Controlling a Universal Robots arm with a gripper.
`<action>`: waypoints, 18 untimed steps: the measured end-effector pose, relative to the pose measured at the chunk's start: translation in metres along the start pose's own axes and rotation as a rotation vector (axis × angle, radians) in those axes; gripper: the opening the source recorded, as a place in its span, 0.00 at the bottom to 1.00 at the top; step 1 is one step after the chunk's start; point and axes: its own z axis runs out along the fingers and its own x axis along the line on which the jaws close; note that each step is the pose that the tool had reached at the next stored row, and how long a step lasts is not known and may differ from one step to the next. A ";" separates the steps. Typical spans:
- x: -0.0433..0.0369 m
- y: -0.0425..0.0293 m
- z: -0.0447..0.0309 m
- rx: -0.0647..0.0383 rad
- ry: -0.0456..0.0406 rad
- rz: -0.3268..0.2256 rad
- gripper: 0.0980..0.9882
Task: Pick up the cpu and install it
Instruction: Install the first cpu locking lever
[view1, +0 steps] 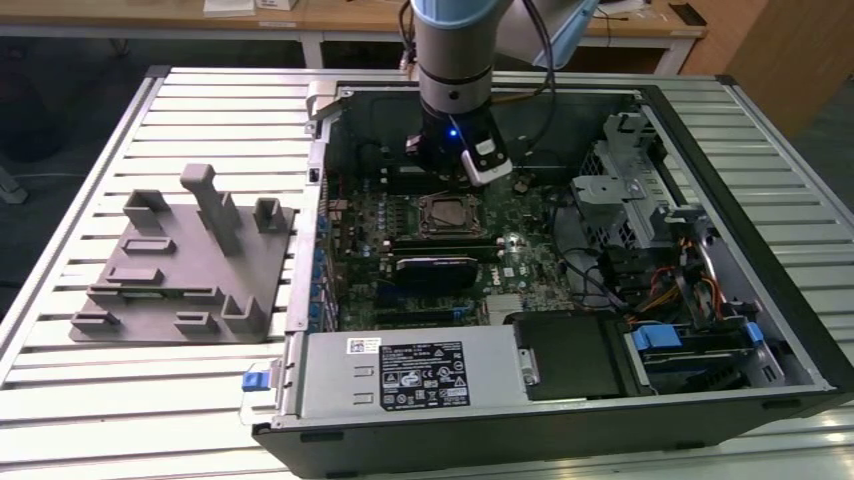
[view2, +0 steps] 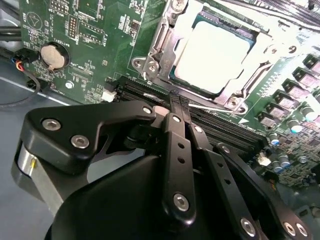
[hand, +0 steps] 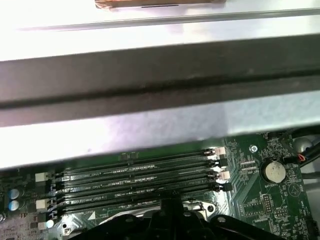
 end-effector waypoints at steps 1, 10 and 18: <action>-0.0002 0.0005 0.0003 0.002 -0.0013 0.005 0.01; 0.0002 0.0070 0.0032 0.010 -0.0116 0.054 0.01; 0.0009 0.0092 0.0062 0.019 -0.0205 0.094 0.01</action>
